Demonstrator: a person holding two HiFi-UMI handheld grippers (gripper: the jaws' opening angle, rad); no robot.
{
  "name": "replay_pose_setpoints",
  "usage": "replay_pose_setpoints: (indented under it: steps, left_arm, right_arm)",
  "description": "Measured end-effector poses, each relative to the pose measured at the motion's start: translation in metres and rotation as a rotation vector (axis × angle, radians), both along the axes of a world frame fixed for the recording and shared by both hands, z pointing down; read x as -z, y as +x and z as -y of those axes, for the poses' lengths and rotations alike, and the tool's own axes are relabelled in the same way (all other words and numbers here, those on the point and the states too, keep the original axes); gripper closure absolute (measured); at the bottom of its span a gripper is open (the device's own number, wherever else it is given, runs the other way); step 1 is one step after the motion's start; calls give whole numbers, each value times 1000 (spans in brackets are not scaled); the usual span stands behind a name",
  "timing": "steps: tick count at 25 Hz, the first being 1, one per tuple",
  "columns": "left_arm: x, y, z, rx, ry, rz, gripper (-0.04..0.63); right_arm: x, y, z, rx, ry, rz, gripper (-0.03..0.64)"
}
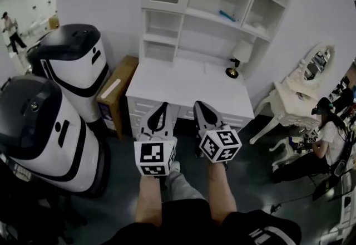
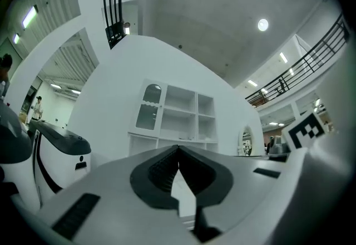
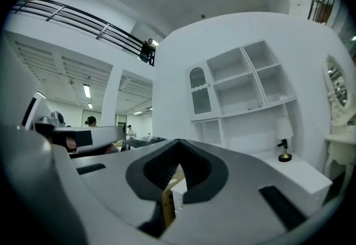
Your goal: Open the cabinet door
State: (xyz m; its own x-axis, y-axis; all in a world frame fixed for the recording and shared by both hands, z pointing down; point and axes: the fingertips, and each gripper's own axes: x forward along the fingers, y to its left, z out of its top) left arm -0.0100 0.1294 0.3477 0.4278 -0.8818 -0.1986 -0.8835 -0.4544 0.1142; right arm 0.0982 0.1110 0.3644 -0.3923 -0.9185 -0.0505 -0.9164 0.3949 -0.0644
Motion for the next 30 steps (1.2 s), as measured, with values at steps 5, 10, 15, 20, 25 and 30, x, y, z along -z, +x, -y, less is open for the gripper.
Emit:
replay_pose_setpoints:
  steps: [5, 10, 15, 20, 25, 30]
  left_arm:
    - [-4, -27, 30, 75, -19, 32, 583]
    - [-28, -47, 56, 143, -77, 19, 583]
    - [-16, -31, 97, 130, -45, 11, 583]
    - [-11, 0, 150, 90, -36, 37, 583]
    - [-1, 28, 207, 66, -19, 48, 583]
    - [23, 59, 251, 38, 37, 93, 582]
  right_arm:
    - [7, -42, 23, 106, 44, -11, 607]
    - [3, -47, 43, 151, 31, 20, 607]
    - [31, -41, 72, 200, 92, 76, 607]
    - [30, -4, 118, 142, 88, 100, 607]
    - [32, 20, 178, 124, 64, 91, 607]
    - [39, 37, 220, 133, 81, 111, 607]
